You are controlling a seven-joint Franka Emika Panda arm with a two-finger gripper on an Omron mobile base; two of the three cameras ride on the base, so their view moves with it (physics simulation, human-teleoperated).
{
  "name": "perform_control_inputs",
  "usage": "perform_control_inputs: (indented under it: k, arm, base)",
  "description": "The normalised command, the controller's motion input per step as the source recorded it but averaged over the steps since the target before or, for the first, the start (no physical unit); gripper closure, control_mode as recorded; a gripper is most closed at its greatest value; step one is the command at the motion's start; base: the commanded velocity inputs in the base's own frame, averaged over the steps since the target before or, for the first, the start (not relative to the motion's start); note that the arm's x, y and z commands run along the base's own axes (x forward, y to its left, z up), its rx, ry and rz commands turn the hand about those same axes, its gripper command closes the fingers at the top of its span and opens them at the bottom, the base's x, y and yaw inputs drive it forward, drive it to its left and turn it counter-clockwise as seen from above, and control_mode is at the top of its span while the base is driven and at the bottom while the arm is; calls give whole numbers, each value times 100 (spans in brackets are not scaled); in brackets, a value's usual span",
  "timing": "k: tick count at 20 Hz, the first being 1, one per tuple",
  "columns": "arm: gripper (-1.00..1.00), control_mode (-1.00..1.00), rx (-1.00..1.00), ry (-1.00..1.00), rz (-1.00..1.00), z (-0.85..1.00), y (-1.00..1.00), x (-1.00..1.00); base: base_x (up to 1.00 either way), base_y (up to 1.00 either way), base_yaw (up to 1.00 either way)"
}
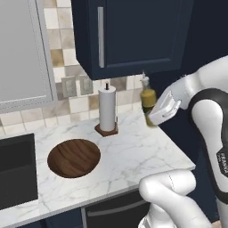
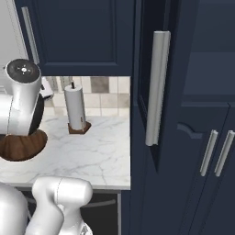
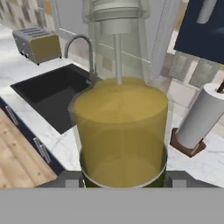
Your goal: Retrieve the bottle and the shaker from the cabinet and place them next to the mixing bowl on the counter. Then add garlic from the fridge to the mixing bowl.
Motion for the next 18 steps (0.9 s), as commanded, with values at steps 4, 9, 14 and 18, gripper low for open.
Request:
perform_control_inputs:
  k: [4, 9, 14, 18]
  arm:
    - [100, -100, -2, 0, 2, -60, 0, 12]
    - [100, -100, 4, 1, 3, -40, 0, 47]
    - [100, -100, 15, 9, 3, -24, 0, 62]
    - [100, -100, 17, 12, 6, -27, 14, 49]
  base:
    - [0, 0, 0]
    - [0, 0, 0]
    - [0, 0, 0]
    - [0, 0, 0]
